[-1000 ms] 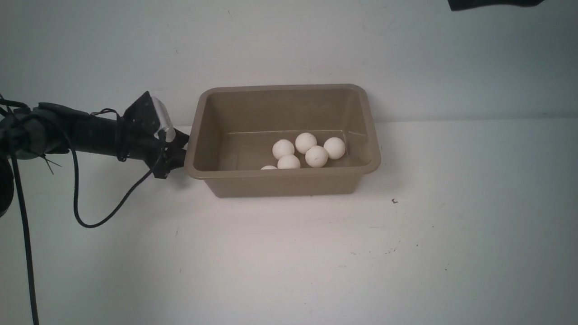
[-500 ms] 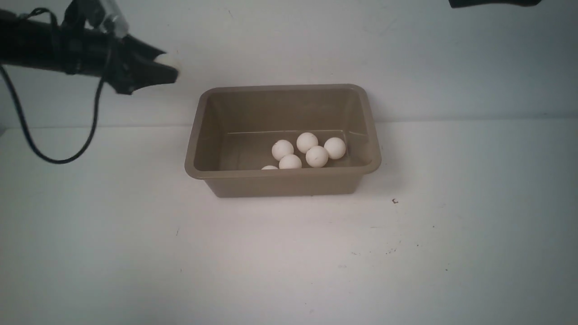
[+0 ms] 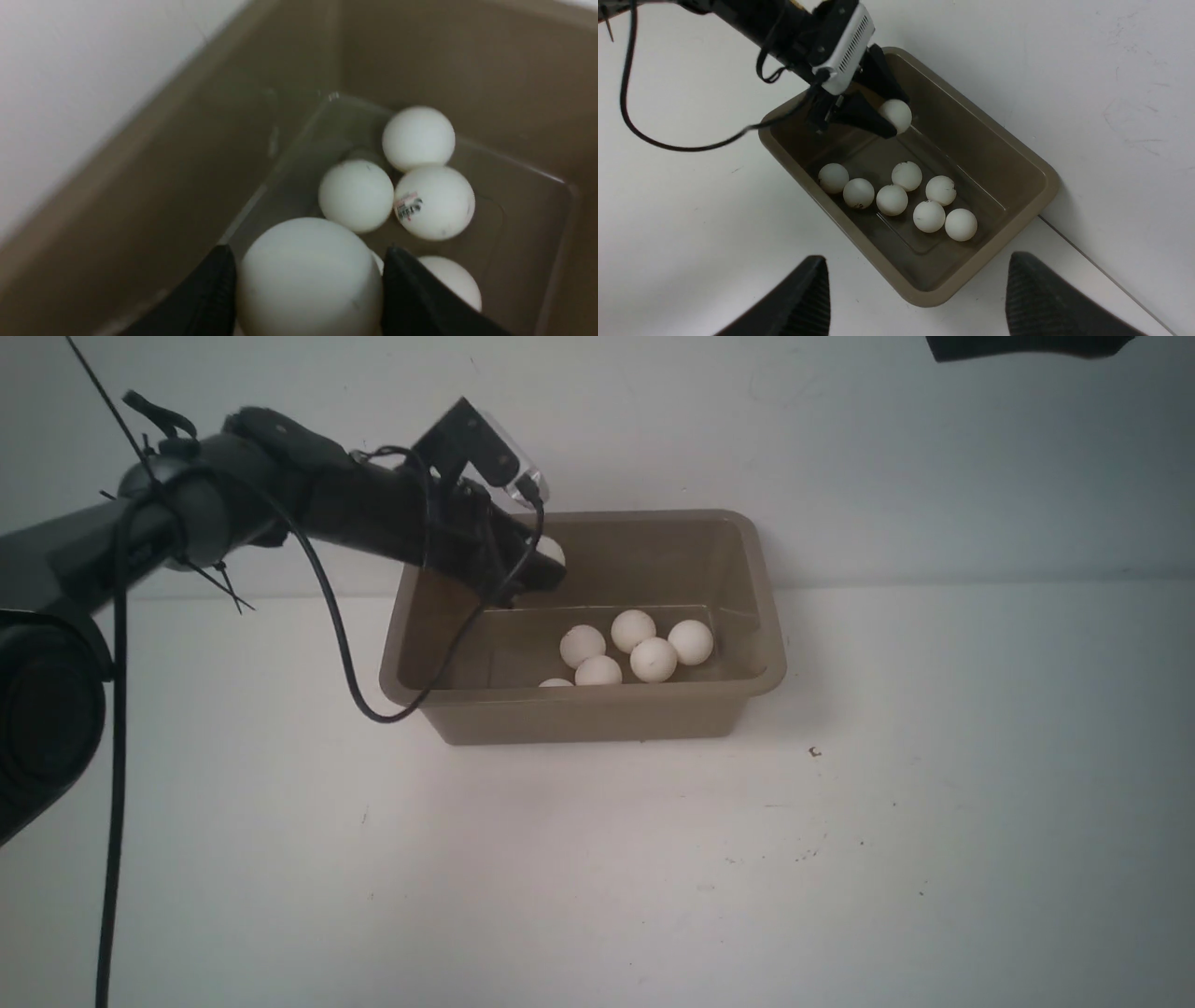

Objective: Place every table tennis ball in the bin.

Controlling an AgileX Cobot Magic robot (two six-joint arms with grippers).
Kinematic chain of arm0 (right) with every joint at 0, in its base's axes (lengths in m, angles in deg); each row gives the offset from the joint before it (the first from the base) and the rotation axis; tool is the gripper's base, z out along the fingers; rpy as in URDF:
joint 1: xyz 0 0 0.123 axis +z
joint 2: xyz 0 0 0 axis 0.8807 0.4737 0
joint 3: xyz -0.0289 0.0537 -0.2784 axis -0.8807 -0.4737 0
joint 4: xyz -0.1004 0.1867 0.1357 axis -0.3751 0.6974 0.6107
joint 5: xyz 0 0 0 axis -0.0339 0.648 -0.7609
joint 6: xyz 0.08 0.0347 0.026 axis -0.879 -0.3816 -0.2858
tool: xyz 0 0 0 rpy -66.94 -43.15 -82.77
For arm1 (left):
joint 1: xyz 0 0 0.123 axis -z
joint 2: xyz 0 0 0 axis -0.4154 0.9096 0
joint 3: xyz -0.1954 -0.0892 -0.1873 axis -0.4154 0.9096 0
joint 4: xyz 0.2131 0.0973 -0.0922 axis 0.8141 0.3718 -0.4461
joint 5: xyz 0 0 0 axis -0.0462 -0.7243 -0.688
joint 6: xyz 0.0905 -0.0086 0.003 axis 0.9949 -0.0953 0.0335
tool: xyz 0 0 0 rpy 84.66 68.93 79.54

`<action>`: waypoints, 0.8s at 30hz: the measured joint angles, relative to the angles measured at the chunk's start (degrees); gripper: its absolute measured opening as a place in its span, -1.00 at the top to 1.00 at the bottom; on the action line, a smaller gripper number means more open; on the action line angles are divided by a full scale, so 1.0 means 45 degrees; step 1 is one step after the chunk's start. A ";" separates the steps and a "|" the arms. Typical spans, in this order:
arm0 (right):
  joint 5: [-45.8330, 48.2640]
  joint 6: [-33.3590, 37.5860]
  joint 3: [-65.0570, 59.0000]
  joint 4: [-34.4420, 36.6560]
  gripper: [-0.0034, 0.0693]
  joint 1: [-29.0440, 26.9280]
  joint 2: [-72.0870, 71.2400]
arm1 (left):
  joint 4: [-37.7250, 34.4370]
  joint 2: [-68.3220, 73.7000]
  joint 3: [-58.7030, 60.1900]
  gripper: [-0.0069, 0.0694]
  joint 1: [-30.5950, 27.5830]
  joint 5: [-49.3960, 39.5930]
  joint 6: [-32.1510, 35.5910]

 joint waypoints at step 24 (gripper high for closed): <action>-0.0461 -0.0484 -0.1195 -0.2580 0.87 -0.0241 -0.2513 | 0.2943 -0.6342 -0.2629 0.83 -0.1650 -0.5088 -0.4384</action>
